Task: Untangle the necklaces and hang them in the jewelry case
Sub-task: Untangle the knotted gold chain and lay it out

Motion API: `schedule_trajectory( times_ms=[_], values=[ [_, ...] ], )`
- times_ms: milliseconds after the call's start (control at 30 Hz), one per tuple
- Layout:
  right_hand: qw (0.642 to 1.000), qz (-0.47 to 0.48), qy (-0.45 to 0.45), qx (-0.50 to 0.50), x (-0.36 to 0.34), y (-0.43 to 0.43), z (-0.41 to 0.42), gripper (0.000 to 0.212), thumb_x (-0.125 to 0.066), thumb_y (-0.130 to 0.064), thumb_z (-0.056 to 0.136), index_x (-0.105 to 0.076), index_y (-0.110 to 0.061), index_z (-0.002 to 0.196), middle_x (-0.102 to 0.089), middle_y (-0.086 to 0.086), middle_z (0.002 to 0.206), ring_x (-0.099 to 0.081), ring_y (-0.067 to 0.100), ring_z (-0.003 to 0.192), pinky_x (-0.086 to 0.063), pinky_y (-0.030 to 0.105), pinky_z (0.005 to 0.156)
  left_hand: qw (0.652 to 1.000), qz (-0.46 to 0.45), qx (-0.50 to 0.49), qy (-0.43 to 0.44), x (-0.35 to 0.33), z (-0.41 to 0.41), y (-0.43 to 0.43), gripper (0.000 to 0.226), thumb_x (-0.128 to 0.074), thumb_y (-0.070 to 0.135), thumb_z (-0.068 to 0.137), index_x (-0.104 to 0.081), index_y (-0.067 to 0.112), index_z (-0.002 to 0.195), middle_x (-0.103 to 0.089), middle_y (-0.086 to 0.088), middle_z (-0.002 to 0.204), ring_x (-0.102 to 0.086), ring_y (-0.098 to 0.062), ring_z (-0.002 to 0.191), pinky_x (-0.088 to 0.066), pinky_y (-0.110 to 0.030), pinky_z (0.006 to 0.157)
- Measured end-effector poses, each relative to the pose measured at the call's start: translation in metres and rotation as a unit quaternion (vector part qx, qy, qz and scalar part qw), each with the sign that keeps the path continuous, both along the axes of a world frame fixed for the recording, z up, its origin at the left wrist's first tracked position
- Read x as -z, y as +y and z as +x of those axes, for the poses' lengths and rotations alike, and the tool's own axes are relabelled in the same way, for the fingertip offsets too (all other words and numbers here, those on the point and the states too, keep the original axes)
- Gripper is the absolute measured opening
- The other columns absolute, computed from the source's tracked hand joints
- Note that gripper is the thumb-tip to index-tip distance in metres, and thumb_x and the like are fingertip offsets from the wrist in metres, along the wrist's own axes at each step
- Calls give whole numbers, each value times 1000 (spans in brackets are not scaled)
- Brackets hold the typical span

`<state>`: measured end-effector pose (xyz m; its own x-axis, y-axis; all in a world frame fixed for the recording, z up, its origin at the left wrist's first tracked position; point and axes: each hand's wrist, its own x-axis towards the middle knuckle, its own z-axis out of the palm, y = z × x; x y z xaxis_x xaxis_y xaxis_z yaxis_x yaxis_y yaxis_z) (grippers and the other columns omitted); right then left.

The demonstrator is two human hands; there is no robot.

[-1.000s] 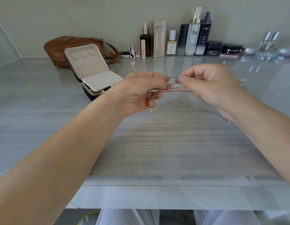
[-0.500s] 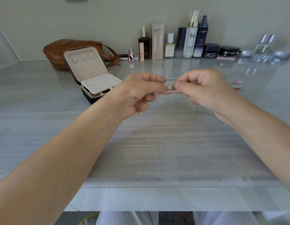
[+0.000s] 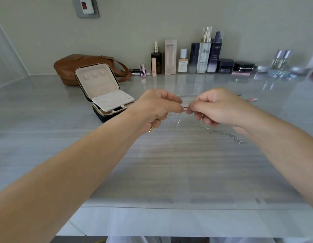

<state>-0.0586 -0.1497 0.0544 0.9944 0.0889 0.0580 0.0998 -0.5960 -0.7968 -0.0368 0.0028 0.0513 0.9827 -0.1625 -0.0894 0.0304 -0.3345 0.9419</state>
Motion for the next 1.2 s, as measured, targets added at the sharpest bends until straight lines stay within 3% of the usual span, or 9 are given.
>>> schedule_trajectory(
  times_ms=[233, 367, 533, 700, 800, 933, 1033, 1133, 1200],
  values=[
    [993, -99, 57, -34, -10, 3, 4, 18, -53, -17, 89, -67, -12, 78, -59, 0, 64, -48, 11, 48, -39, 21, 49, 999, 30, 16, 19, -4, 2, -7, 17, -70, 1, 75, -59, 15, 76, -42, -4, 65, -25, -7, 36, -18, -15, 40],
    [991, -115, 43, -52, -8, -3, 2, 19, -52, -17, 90, -67, -12, 81, -61, -2, 65, -49, 8, 49, -40, 18, 49, 1000, -10, 14, 18, -2, 2, -4, 18, -71, 1, 75, -59, 15, 78, -52, -3, 63, -42, -6, 40, -28, -16, 37],
    [995, -71, 26, -58, 1, -10, 12, 14, -54, -16, 89, -65, -17, 82, -64, -5, 60, -48, 2, 39, -39, 15, 44, 997, -64, 35, 38, -1, 4, -2, 17, -69, 5, 78, -58, 17, 81, -62, -2, 71, -61, -11, 60, -40, -20, 45],
    [998, -9, 16, -68, 5, -11, 23, 21, -48, -22, 93, -64, -22, 81, -59, -4, 47, -43, 6, 38, -35, 13, 43, 993, -100, 37, 51, 2, 8, 1, 14, -70, 7, 77, -60, 16, 82, -69, 0, 70, -65, -14, 69, -49, -23, 49],
    [997, 38, -4, -73, 10, -11, 23, 28, -48, -34, 93, -67, -21, 78, -50, -6, 40, -37, 3, 38, -30, 12, 43, 989, -134, 34, 58, 7, 9, 3, 10, -69, 8, 78, -61, 14, 81, -72, -8, 79, -66, -15, 72, -49, -24, 46],
    [990, 76, -28, -116, 16, -7, 17, 26, -67, -47, 66, -68, -21, 71, -40, -10, 42, -31, 5, 40, -24, 13, 41, 984, -167, 39, 47, 11, 3, 4, 11, -70, 10, 73, -61, 12, 79, -70, -4, 70, -64, -12, 62, -47, -23, 42],
    [986, 78, -70, -126, 21, -7, 17, 25, -69, -44, 61, -69, -20, 70, -38, -6, 43, -29, 8, 43, -23, 15, 42, 979, -192, 46, 47, 11, -1, 5, 21, -71, 16, 61, -61, 10, 79, -71, -4, 70, -65, -12, 60, -49, -23, 42],
    [981, 95, -103, -133, 23, -7, 15, 23, -64, -49, 57, -70, -32, 71, -41, 9, 49, -31, 12, 47, -25, 19, 45, 975, -212, 47, 49, 10, -4, 10, 28, -70, 17, 56, -61, 9, 81, -71, -7, 70, -67, -13, 61, -51, -24, 42],
    [978, 110, -119, -130, 24, -7, 13, 16, -74, -48, 64, -71, -33, 71, -46, 15, 51, -33, 11, 47, -26, 18, 45, 974, -217, 44, 49, 10, -5, 14, 32, -71, 19, 52, -61, 10, 81, -71, -10, 71, -67, -14, 62, -51, -25, 42]
  ],
)
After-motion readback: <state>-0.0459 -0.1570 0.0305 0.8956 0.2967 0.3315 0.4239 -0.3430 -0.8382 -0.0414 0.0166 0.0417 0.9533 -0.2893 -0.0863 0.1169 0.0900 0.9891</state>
